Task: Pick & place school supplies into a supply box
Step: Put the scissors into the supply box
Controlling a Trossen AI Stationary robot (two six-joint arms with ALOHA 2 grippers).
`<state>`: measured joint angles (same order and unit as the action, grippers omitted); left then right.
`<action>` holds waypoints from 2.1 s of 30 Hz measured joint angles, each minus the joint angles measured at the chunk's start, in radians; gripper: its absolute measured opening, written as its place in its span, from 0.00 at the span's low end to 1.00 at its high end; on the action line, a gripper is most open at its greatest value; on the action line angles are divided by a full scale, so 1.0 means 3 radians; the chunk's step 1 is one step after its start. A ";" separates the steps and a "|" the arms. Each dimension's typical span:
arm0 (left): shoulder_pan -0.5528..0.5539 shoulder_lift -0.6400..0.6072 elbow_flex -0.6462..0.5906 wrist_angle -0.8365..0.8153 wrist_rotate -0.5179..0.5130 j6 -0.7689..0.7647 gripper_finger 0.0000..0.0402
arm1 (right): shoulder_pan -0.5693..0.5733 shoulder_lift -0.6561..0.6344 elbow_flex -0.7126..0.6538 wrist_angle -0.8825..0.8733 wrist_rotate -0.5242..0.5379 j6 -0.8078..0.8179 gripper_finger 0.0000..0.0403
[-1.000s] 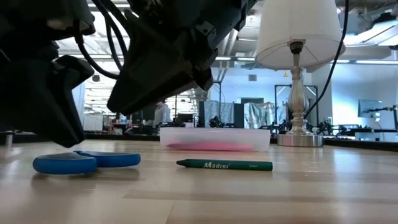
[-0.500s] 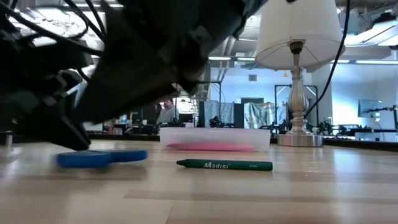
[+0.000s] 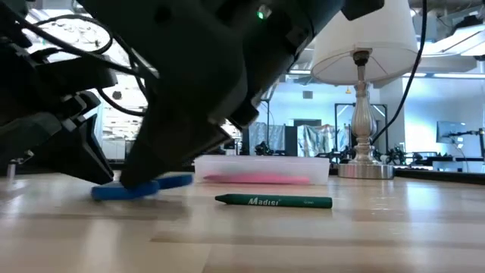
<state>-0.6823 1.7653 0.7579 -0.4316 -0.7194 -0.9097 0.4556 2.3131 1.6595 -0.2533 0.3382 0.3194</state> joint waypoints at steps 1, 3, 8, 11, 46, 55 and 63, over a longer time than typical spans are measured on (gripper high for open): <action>0.0000 0.0000 0.0008 0.0001 0.0022 -0.0002 0.15 | -0.0011 0.0000 0.0000 -0.0051 0.0027 0.0029 0.19; 0.0000 0.0001 0.0018 -0.0001 0.0037 -0.0006 0.15 | -0.0026 -0.0003 0.0003 -0.0116 0.0069 0.0036 0.19; -0.0001 0.0005 0.0021 0.0017 0.0062 -0.0008 0.15 | -0.0085 -0.0003 0.0002 -0.0186 0.0075 0.0028 0.19; -0.0003 0.0008 0.0021 0.0028 0.0088 -0.0009 0.15 | -0.0086 -0.0003 0.0003 -0.0164 0.0165 -0.0080 0.19; -0.0005 0.0012 0.0020 0.0027 0.0082 0.0009 0.15 | -0.0329 -0.0023 0.0173 -0.1080 0.0033 -0.0105 0.44; -0.0007 0.0013 0.0020 0.0024 0.0063 0.0016 0.15 | -0.0429 -0.0031 0.0182 -0.1135 -0.0293 -0.0095 0.30; -0.0069 -0.0149 0.0008 -0.0073 0.0145 0.0025 0.15 | -0.0427 -0.0028 0.0180 -0.1157 -0.0301 -0.0098 0.17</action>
<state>-0.7030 1.7205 0.7602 -0.4535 -0.6759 -0.9021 0.3275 2.3047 1.7134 -0.6006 0.2479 0.2901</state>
